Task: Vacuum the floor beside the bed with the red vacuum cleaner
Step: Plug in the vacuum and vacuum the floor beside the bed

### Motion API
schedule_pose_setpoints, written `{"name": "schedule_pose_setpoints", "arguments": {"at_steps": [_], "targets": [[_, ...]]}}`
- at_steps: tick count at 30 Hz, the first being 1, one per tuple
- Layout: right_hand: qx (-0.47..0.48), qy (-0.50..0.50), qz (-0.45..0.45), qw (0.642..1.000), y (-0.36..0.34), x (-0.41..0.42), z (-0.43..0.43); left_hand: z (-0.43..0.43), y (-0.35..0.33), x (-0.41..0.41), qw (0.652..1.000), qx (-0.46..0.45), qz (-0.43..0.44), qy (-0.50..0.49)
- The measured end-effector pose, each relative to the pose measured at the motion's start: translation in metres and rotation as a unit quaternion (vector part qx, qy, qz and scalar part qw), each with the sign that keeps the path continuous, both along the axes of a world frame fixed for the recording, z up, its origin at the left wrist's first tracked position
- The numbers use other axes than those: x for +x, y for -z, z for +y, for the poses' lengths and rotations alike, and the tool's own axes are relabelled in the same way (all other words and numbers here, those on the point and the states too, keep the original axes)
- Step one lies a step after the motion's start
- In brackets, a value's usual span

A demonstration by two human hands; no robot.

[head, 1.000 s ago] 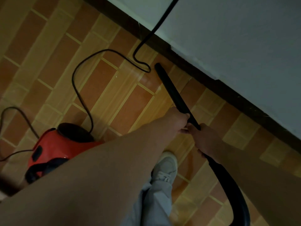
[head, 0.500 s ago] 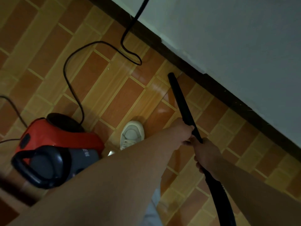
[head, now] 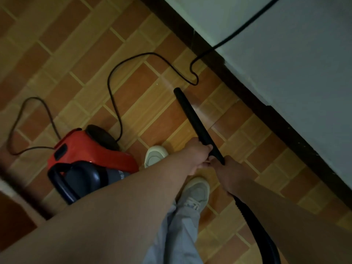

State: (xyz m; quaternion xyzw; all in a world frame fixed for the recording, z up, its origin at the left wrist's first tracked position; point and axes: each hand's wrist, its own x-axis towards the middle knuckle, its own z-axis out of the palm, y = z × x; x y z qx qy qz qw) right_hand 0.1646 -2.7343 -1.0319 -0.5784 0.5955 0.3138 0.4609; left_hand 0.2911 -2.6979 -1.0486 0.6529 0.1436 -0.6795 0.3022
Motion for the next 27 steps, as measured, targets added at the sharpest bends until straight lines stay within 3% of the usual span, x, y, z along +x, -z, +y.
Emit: {"name": "schedule_pose_setpoints", "arguments": {"at_steps": [19,24,27], "targets": [[-0.020,-0.075,-0.028,0.997,-0.074,0.156,-0.040,-0.027,-0.068,0.146,0.996,-0.030,-0.025,-0.085],[-0.031,-0.133,-0.011,0.991,-0.074,0.196,-0.049,-0.034,-0.073,0.181,0.992,-0.010,-0.055,-0.117],[-0.007,-0.118,-0.037,0.992,-0.075,0.221,-0.056,-0.033,-0.075,0.202,0.990,0.001,-0.067,-0.123]]}}
